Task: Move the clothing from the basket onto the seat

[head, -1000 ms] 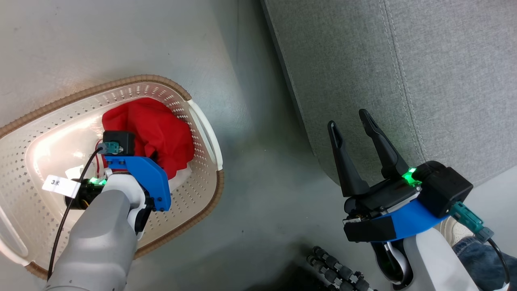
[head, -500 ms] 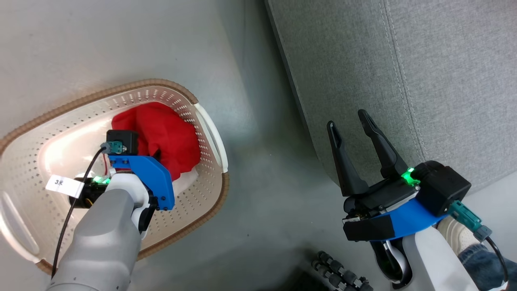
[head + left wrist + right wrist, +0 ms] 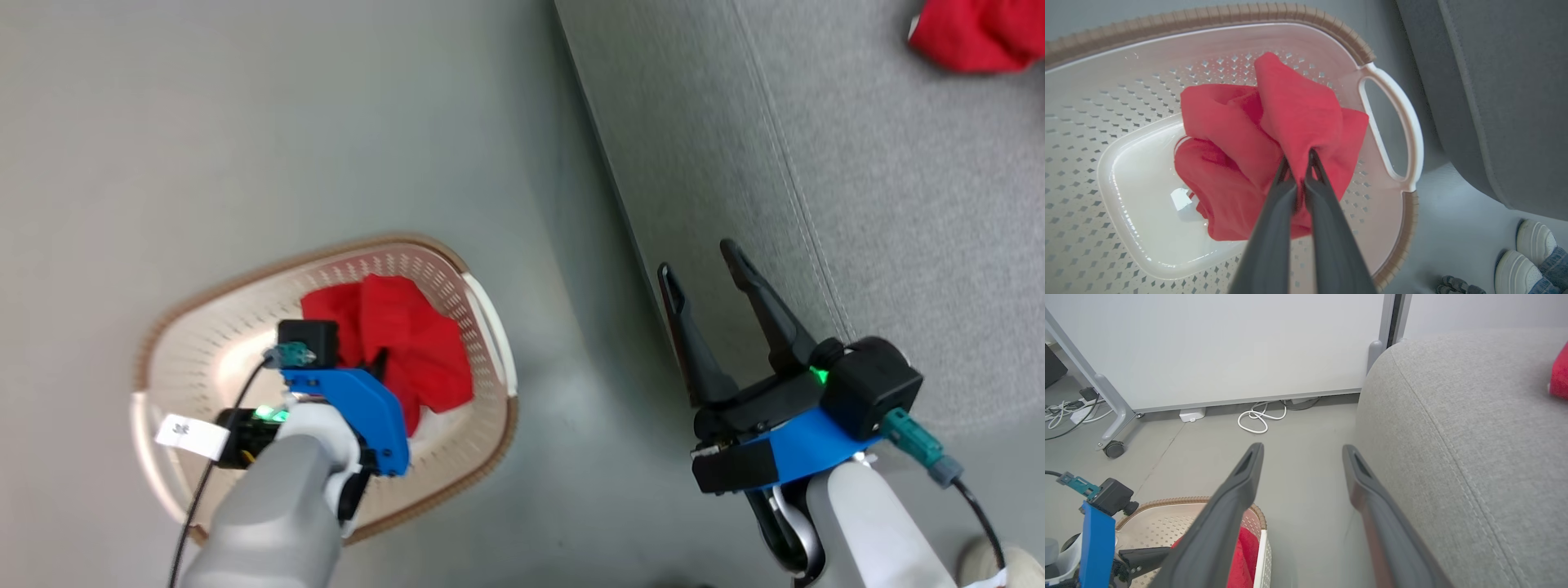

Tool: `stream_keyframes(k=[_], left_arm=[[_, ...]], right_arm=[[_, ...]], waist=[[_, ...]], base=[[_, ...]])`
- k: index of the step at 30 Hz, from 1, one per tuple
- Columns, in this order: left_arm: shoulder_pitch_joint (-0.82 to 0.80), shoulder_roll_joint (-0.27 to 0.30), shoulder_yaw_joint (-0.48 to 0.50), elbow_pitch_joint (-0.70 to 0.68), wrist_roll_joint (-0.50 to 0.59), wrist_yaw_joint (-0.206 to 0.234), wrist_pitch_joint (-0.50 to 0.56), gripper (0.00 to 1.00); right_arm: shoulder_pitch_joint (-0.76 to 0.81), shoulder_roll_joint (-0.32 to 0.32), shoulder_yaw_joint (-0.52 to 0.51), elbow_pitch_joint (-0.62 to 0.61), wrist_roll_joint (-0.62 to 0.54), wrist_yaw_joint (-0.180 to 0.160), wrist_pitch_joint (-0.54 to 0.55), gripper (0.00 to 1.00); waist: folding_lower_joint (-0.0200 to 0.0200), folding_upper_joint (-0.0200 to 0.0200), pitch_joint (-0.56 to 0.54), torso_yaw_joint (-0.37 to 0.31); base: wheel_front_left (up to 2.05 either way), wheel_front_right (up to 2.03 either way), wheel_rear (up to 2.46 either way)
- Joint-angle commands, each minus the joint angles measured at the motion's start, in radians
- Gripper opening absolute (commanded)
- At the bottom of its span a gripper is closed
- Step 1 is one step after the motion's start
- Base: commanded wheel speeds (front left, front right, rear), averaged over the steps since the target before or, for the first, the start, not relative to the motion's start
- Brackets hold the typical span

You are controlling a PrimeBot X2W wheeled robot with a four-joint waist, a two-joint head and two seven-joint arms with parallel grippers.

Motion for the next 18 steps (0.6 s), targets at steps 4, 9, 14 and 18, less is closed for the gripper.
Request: stream_keyframes(k=[4, 9, 14, 18], left_arm=[[0.041, -0.016, -0.039, -0.062, -0.038, -0.005, -0.011, 0.00], [0.078, -0.023, -0.101, -0.141, -0.091, -0.005, -0.006, 0.00], [0.092, -0.023, -0.159, -0.208, -0.137, -0.005, -0.011, 0.00], [0.062, -0.023, -0.207, -0.268, -0.161, -0.005, -0.020, 0.00]], right_arm=[[0.032, -0.001, -0.001, 0.030, -0.023, 0.000, 0.002, 1.00], [0.062, -0.002, -0.002, 0.047, -0.040, 0.000, 0.023, 1.00], [0.092, -0.002, 0.011, 0.047, -0.041, 0.000, 0.047, 1.00], [0.117, -0.002, 0.016, 0.037, -0.043, 0.000, 0.068, 1.00]], waist=[[0.0001, 0.0000, -0.178, 0.118], [0.0001, 0.0000, -0.287, 0.182], [0.0001, 0.0000, -0.379, 0.222], [0.0001, 0.0000, -0.428, 0.246]], base=[[0.00, 0.00, 0.00], [0.00, 0.00, 0.00], [0.00, 0.00, 0.00], [0.00, 0.00, 0.00]])
